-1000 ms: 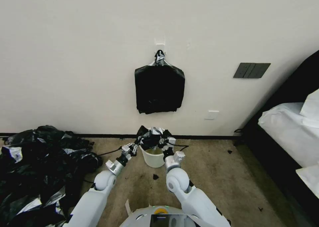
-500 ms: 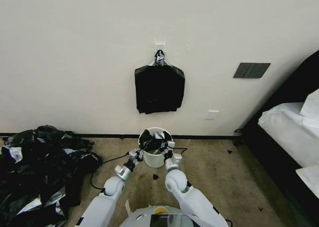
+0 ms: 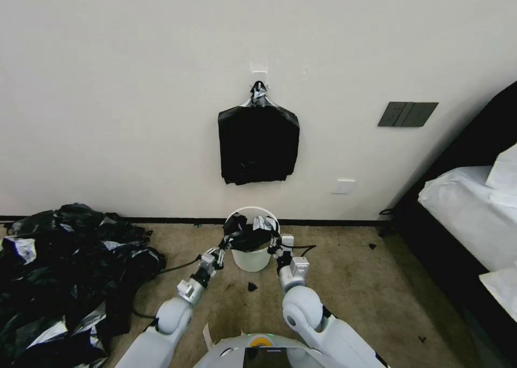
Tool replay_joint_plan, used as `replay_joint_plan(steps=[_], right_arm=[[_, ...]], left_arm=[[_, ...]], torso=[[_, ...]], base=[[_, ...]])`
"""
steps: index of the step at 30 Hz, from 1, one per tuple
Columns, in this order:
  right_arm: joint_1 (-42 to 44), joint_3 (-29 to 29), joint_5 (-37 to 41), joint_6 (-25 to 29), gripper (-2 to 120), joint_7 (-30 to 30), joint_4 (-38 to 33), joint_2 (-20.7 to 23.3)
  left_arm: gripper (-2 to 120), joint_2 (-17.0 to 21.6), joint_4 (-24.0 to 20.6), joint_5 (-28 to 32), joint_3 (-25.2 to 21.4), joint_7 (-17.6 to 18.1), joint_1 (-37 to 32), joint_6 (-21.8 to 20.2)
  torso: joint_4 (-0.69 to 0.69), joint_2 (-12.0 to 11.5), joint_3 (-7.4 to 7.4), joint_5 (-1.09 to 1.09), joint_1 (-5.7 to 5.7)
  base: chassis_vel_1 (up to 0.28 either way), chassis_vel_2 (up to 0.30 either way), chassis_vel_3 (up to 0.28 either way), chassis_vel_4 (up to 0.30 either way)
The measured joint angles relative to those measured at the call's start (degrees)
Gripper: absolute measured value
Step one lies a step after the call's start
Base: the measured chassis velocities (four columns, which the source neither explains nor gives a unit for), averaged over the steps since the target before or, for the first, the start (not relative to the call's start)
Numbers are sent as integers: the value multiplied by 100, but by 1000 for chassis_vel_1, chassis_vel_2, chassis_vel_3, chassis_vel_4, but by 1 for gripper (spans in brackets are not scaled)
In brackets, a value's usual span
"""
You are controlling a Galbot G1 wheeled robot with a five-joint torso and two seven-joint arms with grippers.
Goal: Place a trash bag onto the trash bin.
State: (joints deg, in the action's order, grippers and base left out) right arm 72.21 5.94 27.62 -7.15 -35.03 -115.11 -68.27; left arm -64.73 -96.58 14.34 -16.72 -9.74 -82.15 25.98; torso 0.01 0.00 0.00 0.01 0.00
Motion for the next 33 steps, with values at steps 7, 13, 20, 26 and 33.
replay_joint_plan(steps=[7,13,20,26,33], right_arm=[[170,60,32,-163,0,-155,-125,63],[304,154,-56,-373,0,-380,-113,59],[654,145,-188,-736,0,-611,-370,232],[660,118,-314,-800,0,-568,-8,193],[328,40,-715,-523,0,-319,835,-96]], left_arm=[[0,18,-443,-26,46,903,-383,-455],[0,-102,-484,-104,103,1250,-491,-708],[0,-222,-534,-333,114,1469,-634,-811],[0,-464,-285,-452,186,1606,-502,-832],[0,-768,96,-473,238,1652,-284,-871]], torso=[[0,0,0,0,0],[-1,0,0,0,0],[-1,0,0,0,0],[-1,0,0,0,0],[-1,0,0,-1,0]], base=[[0,0,0,0],[0,0,0,0],[0,0,0,0],[0,0,0,0],[0,0,0,0]])
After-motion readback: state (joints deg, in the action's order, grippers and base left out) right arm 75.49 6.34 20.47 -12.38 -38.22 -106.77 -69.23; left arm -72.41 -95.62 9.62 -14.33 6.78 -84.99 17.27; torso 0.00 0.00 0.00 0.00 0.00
